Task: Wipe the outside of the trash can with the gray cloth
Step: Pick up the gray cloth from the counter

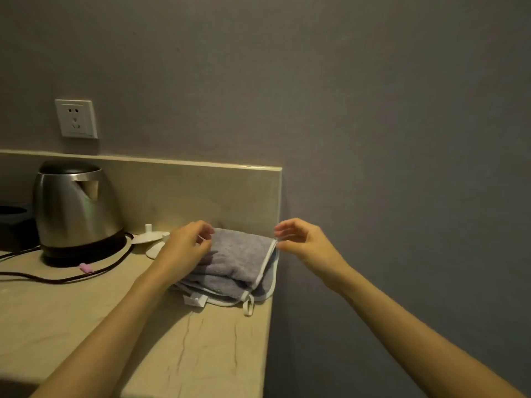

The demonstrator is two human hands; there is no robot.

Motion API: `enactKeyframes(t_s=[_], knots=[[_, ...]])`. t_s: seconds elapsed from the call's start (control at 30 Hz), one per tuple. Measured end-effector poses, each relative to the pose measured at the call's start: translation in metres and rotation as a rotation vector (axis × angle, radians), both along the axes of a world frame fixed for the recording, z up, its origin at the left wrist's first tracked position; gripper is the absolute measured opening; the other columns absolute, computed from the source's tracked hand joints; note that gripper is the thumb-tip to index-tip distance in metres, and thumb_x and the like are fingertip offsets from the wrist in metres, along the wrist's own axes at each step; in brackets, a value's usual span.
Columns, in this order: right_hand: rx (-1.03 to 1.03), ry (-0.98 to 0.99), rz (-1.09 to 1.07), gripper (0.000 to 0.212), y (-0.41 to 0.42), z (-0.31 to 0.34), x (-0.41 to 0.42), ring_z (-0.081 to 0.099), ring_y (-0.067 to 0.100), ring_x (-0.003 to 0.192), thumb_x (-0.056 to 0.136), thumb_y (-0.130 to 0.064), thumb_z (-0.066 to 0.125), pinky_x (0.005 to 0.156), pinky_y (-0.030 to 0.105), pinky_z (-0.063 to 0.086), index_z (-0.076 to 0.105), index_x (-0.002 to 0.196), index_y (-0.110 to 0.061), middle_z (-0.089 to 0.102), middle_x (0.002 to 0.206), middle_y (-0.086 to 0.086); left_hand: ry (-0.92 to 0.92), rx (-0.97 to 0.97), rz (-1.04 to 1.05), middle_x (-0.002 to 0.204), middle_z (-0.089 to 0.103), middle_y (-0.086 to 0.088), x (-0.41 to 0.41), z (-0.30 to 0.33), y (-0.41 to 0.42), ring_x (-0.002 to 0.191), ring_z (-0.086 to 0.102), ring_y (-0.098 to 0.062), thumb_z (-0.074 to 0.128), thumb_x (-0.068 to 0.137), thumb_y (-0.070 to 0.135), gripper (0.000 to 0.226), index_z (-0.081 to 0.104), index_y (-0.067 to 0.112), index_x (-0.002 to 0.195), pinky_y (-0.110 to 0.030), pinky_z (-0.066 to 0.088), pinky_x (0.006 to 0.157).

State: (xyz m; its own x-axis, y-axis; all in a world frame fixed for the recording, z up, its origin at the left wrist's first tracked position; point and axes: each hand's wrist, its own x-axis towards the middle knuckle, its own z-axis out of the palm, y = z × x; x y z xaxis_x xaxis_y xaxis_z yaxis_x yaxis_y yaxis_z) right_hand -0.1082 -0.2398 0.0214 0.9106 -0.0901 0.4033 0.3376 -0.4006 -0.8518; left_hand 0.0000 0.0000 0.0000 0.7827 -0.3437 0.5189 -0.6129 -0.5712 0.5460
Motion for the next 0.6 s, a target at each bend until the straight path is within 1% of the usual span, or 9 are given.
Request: enactKeyframes(t_s=[0.07,0.17,0.2,0.27,0.3,0.33,0.4,0.5,0.6], knots=[[-0.128,0.009,-0.011,0.027,0.009,-0.003,0.011,0.061,0.016,0.101,0.081,-0.011,0.07,0.087,0.029,0.05,0.063,0.106,-0.019,0.065,0.11,0.003,0.014,0.065,-0.015,0.107,0.061,0.005,0.004,-0.003,0.005,0.098,0.059,-0.014,0.063,0.091,0.026,0.022,0.059,0.025,0.112,-0.032,0.052,0.083],[-0.351,0.048,0.003,0.045,0.028,-0.014,0.032,0.054,0.012,0.109,0.081,-0.026,0.072,0.083,0.015,0.045,0.054,0.122,-0.022,0.056,0.124,-0.001,0.118,0.157,-0.067,0.131,0.053,0.002,0.009,-0.011,0.012,0.116,0.054,-0.016,0.066,0.089,0.03,0.046,0.051,0.026,0.132,-0.039,0.048,0.099],[-0.385,0.077,0.033,0.052,0.033,-0.016,0.039,0.051,0.012,0.114,0.081,-0.03,0.072,0.086,0.015,0.046,0.049,0.128,-0.022,0.051,0.129,0.0,0.141,0.199,-0.074,0.139,0.048,0.001,0.01,-0.013,0.014,0.122,0.05,-0.017,0.065,0.089,0.032,0.053,0.046,0.028,0.138,-0.041,0.045,0.103],[-0.481,0.14,0.078,0.065,0.04,-0.02,0.051,0.045,0.017,0.124,0.081,-0.038,0.07,0.1,0.031,0.046,0.04,0.137,-0.022,0.043,0.138,0.002,0.171,0.286,-0.069,0.152,0.038,0.002,0.012,-0.015,0.019,0.134,0.04,-0.018,0.062,0.091,0.038,0.062,0.035,0.03,0.146,-0.044,0.037,0.11],[-0.569,0.164,0.077,0.071,0.043,-0.023,0.057,0.041,0.021,0.128,0.081,-0.042,0.069,0.105,0.04,0.042,0.035,0.14,-0.023,0.04,0.141,0.004,0.183,0.313,-0.069,0.155,0.032,0.004,0.013,-0.017,0.021,0.138,0.035,-0.017,0.061,0.091,0.04,0.065,0.031,0.031,0.148,-0.044,0.033,0.113],[-0.663,0.183,0.066,0.076,0.044,-0.024,0.062,0.037,0.023,0.129,0.081,-0.047,0.067,0.108,0.045,0.037,0.031,0.143,-0.023,0.037,0.143,0.005,0.191,0.333,-0.064,0.157,0.029,0.006,0.014,-0.018,0.022,0.14,0.032,-0.016,0.06,0.091,0.042,0.067,0.029,0.032,0.149,-0.044,0.031,0.114],[-0.784,0.231,0.064,0.086,0.044,-0.024,0.069,0.03,0.025,0.133,0.08,-0.057,0.063,0.111,0.048,0.03,0.022,0.148,-0.023,0.031,0.148,0.004,0.22,0.367,-0.054,0.158,0.029,0.005,0.015,-0.019,0.024,0.14,0.033,-0.017,0.058,0.091,0.046,0.069,0.027,0.031,0.151,-0.043,0.031,0.114],[-0.879,0.309,0.084,0.093,0.041,-0.024,0.076,0.021,0.028,0.139,0.08,-0.065,0.057,0.114,0.051,0.024,0.013,0.151,-0.023,0.021,0.155,0.004,0.278,0.413,-0.03,0.151,0.042,0.0,0.014,-0.017,0.023,0.132,0.045,-0.019,0.056,0.092,0.047,0.066,0.032,0.026,0.149,-0.039,0.038,0.109],[-0.907,0.388,0.129,0.098,0.04,-0.024,0.079,0.015,0.028,0.145,0.08,-0.067,0.056,0.117,0.05,0.019,0.009,0.152,-0.022,0.013,0.16,0.005,0.307,0.405,-0.049,0.148,0.045,-0.001,0.014,-0.016,0.024,0.129,0.047,-0.017,0.058,0.092,0.044,0.064,0.036,0.022,0.147,-0.031,0.039,0.105]])
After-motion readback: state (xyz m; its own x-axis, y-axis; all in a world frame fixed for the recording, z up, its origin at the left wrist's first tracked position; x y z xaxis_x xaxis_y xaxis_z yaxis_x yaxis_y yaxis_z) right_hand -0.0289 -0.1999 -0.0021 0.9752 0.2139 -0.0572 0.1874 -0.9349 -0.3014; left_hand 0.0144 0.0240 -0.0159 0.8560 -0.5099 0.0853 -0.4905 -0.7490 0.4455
